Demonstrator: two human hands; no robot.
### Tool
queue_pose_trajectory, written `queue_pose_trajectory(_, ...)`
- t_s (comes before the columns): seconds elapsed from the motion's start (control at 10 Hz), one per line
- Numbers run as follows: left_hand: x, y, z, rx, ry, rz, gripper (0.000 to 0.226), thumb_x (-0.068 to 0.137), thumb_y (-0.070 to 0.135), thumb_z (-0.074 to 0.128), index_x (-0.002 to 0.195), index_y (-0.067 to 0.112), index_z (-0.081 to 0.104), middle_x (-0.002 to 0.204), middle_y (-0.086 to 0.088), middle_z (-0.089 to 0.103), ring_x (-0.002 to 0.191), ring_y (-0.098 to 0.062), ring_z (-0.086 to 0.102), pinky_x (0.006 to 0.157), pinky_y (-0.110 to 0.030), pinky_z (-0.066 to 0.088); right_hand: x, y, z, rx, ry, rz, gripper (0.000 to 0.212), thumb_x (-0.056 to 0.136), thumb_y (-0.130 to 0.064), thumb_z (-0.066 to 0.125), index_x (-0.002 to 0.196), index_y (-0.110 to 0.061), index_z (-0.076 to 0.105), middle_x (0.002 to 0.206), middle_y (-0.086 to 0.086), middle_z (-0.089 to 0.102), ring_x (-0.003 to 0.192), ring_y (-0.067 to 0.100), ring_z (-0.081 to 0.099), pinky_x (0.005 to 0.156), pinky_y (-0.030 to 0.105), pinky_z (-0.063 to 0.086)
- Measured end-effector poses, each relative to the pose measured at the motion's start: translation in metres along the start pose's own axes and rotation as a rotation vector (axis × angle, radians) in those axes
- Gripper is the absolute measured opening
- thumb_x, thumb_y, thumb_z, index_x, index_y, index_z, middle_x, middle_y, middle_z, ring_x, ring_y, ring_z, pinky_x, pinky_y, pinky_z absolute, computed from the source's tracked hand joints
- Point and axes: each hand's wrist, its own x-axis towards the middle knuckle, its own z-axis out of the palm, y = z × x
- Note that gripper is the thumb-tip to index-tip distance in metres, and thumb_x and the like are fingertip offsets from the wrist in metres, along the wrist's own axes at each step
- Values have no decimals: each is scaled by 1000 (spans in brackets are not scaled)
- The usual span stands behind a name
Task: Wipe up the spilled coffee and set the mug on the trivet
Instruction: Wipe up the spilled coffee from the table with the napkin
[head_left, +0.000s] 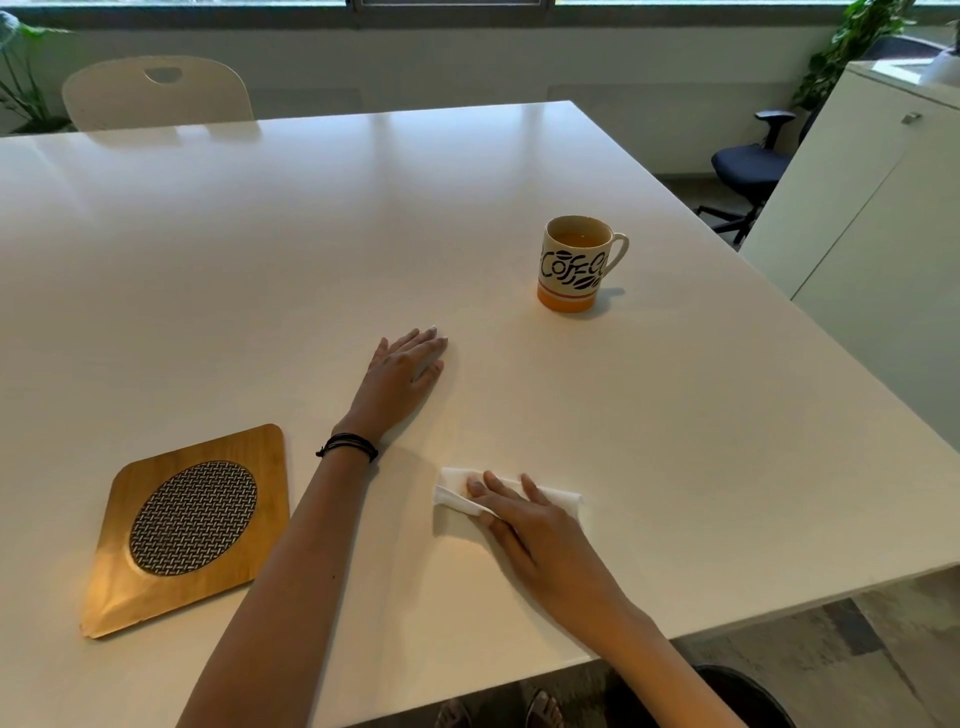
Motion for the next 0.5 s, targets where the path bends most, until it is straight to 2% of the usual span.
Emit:
queue_pose_trajectory(0.1,0,0,0,1,1,-4,38,96,21,42,135,19,45,150,1,35,142,-13,23,117,-40,6,-4,-1,2,52,-59,5,38,98,-27,36,135,-21,45,143,-7,43,135,-3,28,118,23,9)
queue_pose_trajectory(0.2,0,-1,1,2,0,-4,38,97,22,42,135,20,45,150,1,34,142,-12,22,117,-39,5,-9,-1,-1,103,-121,44,38,98,-27,36,136,-25,43,143,-10,41,137,3,26,119,28,11)
queue_pose_trajectory(0.3,0,-1,1,-4,2,-5,38,97,22,42,135,20,45,150,1,34,142,-12,22,118,-39,5,-13,-2,-10,169,-266,111,36,98,-33,35,132,-36,45,135,-27,36,136,2,13,113,26,15)
queue_pose_trajectory(0.4,0,-1,1,-2,3,-7,38,96,21,42,134,20,46,150,1,35,142,-12,23,118,-40,5,-12,-12,-25,406,-399,88,27,98,-33,35,94,-39,61,97,-41,57,101,-13,52,101,24,36)
queue_pose_trajectory(0.5,0,-1,1,2,2,-9,38,97,21,42,135,20,45,150,1,35,142,-12,22,118,-40,5,-9,-18,-38,772,-461,196,31,96,-36,39,76,-33,63,75,-24,56,66,-7,47,66,12,37)
